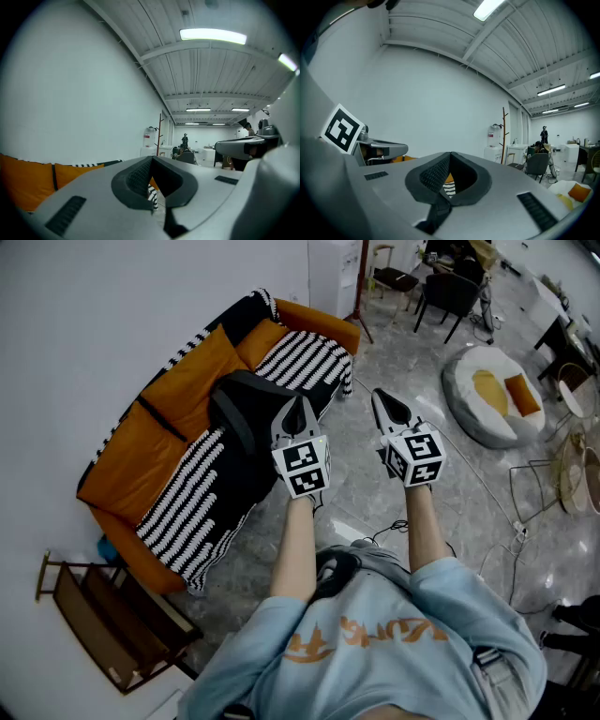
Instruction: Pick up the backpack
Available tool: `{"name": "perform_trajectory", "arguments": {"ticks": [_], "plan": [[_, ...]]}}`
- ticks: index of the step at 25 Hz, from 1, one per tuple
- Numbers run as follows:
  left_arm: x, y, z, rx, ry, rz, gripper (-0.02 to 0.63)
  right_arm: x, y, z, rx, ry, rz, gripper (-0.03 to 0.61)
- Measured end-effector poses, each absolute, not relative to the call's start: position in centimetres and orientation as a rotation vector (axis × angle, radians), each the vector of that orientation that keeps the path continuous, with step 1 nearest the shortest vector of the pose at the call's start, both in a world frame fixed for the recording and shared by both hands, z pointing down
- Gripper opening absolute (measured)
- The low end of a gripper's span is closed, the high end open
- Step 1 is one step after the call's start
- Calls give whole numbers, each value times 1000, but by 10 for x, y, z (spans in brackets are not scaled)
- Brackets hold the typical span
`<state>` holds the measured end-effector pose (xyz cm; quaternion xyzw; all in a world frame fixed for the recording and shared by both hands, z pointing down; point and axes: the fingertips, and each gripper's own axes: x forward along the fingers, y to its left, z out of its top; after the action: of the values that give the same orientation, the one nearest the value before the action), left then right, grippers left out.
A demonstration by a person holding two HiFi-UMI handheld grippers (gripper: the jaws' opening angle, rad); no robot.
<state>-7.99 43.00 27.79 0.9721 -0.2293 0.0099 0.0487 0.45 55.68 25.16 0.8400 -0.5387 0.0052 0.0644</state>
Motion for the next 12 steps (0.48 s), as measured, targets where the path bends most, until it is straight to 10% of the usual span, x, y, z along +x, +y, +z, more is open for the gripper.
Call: {"name": "perform_trajectory", "arguments": {"ticks": [12], "plan": [[-77, 418, 287, 2934, -665, 31, 14, 10, 559, 259, 2598, -1547, 18, -2]]}}
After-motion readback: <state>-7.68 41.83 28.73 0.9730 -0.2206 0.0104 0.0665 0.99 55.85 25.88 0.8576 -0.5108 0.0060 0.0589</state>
